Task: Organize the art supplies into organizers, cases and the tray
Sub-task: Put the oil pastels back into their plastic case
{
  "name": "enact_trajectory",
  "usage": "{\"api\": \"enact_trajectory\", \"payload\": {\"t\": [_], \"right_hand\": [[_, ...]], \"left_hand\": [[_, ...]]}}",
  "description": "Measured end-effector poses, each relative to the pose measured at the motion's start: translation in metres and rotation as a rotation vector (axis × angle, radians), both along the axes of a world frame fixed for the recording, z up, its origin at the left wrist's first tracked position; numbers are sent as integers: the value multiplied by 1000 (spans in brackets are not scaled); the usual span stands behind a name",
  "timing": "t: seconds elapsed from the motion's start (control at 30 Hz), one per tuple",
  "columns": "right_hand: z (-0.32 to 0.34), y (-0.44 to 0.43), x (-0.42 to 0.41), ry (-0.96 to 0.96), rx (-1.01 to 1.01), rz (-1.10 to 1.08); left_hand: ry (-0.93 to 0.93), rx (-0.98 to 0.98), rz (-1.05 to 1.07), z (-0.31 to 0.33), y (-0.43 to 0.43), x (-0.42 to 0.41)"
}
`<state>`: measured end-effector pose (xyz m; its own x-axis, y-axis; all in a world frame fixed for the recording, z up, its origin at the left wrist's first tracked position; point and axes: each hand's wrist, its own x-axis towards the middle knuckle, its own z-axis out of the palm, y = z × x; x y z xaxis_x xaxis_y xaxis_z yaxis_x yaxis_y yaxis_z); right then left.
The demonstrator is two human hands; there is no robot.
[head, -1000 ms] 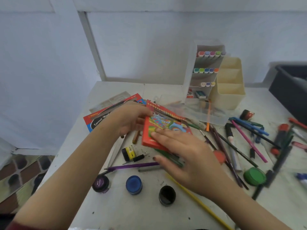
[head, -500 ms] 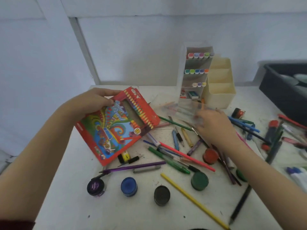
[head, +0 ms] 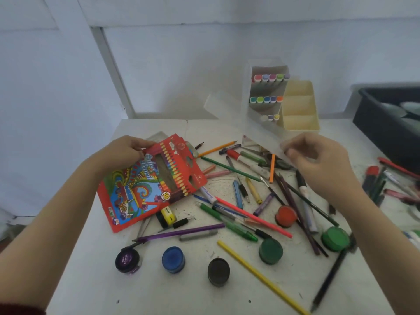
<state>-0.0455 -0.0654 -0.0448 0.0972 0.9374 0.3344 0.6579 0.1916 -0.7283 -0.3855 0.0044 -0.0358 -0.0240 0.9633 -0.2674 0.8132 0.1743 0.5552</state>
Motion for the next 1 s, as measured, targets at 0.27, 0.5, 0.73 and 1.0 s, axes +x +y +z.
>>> {"api": "enact_trajectory", "payload": {"t": [0.27, 0.5, 0.73, 1.0], "right_hand": [[-16, -34, -37, -254, -195, 452], [-36, -33, -49, -378, -267, 474], [-39, -27, -46, -419, -251, 409], [-23, 36, 31, -454, -165, -86]], "left_hand": [[-29, 118, 57, -9, -2, -8], [-83, 312, 71, -7, -11, -2], [-125, 335, -156, 3, -25, 34], [-121, 306, -388, 7, -25, 75]]}}
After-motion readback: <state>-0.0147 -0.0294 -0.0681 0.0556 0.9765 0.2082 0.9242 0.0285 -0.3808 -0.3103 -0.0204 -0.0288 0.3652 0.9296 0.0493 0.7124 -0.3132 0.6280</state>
